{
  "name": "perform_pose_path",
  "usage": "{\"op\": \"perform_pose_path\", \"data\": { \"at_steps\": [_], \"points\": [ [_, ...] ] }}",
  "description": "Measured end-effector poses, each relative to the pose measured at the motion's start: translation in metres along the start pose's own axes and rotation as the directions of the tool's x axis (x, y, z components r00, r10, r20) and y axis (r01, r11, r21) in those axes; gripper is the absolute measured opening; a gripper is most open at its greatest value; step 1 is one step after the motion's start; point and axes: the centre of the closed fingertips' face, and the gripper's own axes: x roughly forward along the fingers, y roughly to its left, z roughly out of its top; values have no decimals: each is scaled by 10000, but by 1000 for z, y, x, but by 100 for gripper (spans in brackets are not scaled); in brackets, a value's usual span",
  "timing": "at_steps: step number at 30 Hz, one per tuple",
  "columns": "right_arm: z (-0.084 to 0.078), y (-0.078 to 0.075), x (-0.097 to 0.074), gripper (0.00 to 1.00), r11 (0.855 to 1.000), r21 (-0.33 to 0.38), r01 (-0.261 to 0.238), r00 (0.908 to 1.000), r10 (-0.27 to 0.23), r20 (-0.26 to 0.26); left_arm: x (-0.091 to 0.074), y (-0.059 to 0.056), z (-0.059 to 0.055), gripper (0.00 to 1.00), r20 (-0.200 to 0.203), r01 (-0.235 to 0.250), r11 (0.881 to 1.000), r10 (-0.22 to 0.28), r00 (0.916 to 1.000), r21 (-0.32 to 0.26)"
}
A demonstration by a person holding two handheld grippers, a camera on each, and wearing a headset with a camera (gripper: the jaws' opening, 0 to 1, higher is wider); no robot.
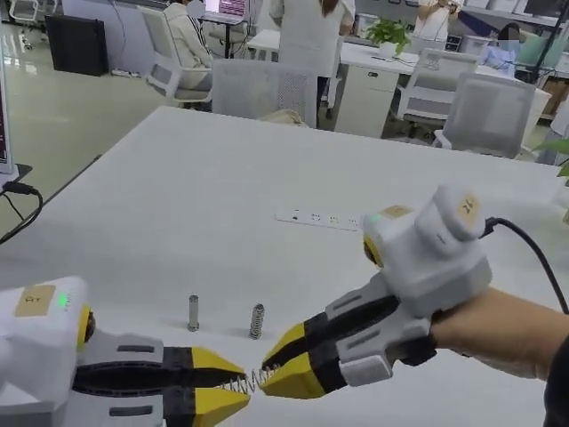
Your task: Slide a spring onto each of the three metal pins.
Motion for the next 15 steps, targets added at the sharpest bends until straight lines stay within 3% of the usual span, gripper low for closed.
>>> {"op": "perform_pose_path", "data": {
  "at_steps": [5, 15],
  "points": [
    [11, 0, -4, 12, 9987, 465, -198, 9968, 161, 782, -1, 1, 10, 2, 411, -49, 9999, 54, 9991, -120],
    [12, 3, 0, 11, 9959, 779, -466, 9935, 381, 1073, -1, 1, 18, 2, 762, -86, 9998, 101, 9970, -197]
  ]
}}
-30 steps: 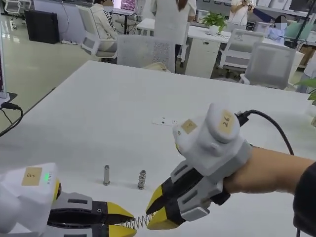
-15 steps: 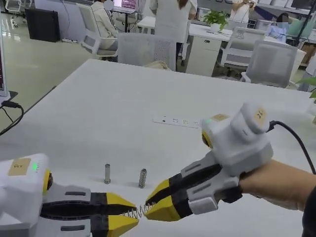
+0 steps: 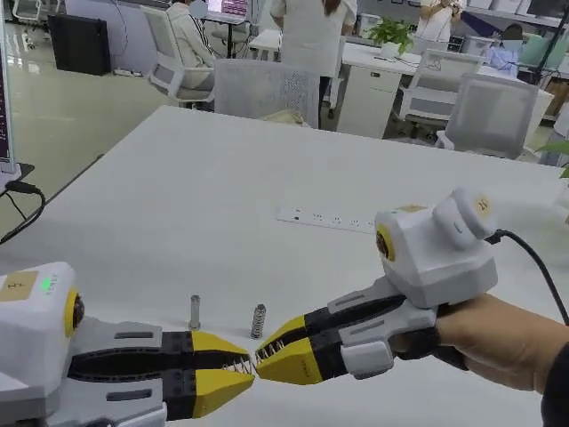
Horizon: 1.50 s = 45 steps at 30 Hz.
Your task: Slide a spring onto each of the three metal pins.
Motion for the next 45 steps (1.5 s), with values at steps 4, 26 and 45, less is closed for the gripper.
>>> {"op": "perform_pose_path", "data": {
  "at_steps": [4, 26, 45],
  "points": [
    [0, 1, 2, 10, 10000, 0, -48, 9999, 48, -89, 0, -1, -1, 2, -38, 20, 10000, -20, 10000, 27],
    [7, 3, 6, 8, 9705, -2393, 305, 9010, -1304, -4137, 4, 4, -2, 3, -182, -205, 9989, 213, 9996, 426],
    [11, 2, 13, 8, 9379, -3453, -329, 7819, -1911, -5934, 6, 7, -5, 3, -218, -353, 9975, 367, 9991, 617]
  ]
}}
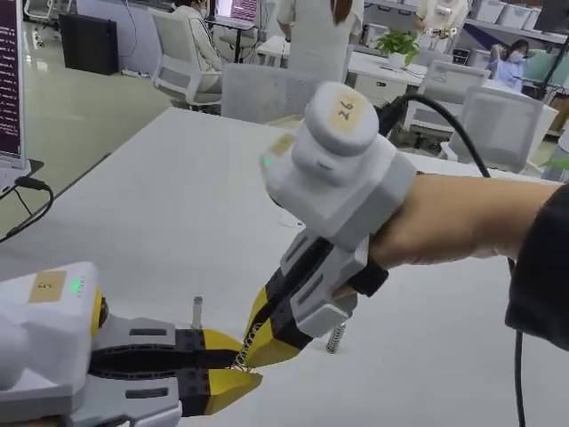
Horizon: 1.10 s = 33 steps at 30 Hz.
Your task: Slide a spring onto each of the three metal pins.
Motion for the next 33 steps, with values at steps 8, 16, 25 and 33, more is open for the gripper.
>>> {"op": "perform_pose_path", "data": {
  "at_steps": [8, 16, 25, 33],
  "points": [
    [4, -2, 0, 8, 9996, -289, 34, 9989, -48, -472, 1, 3, 1, 3, 148, -100, 9999, 100, 9998, -24],
    [3, -3, 2, 8, 9992, -397, -29, 9968, -3, -803, 0, 4, -1, 3, 194, -142, 9999, 143, 9997, -71],
    [2, -4, 6, 8, 9988, -481, -20, 9933, -36, -1158, -1, 9, -6, 4, 6, -300, 9995, 300, 9996, -96],
    [-3, -9, 10, 8, 9984, -558, 90, 9898, -169, -1417, -2, 9, -10, 11, -53, -326, 9992, 325, 9995, -224]
  ]
}}
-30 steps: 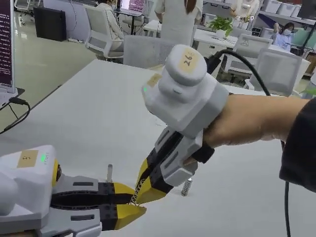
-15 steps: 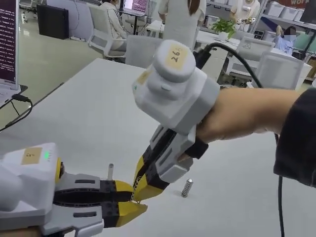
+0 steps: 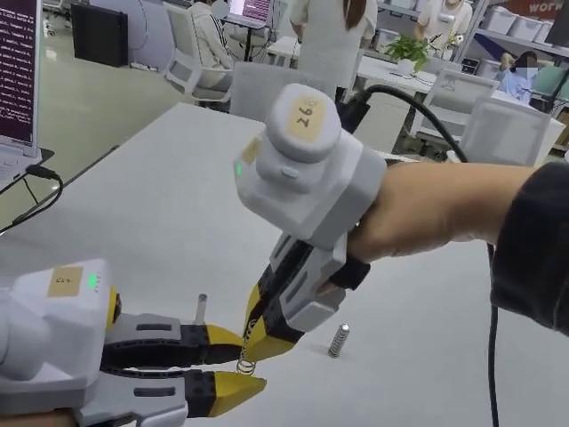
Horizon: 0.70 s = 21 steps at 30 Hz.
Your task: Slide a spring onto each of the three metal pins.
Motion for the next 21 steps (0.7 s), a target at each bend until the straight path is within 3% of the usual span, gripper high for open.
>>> {"op": "perform_pose_path", "data": {
  "at_steps": [15, 21],
  "points": [
    [-1, -8, 2, 8, 9999, -13, 141, 9999, -141, -26, -10, 7, -9, 28, -130, -439, 9983, 435, 9990, -391],
    [0, -12, 1, 8, 9999, -5, 166, 9998, -166, 65, -14, 10, -11, 41, -172, -670, 9961, 661, 9977, -573]
  ]
}}
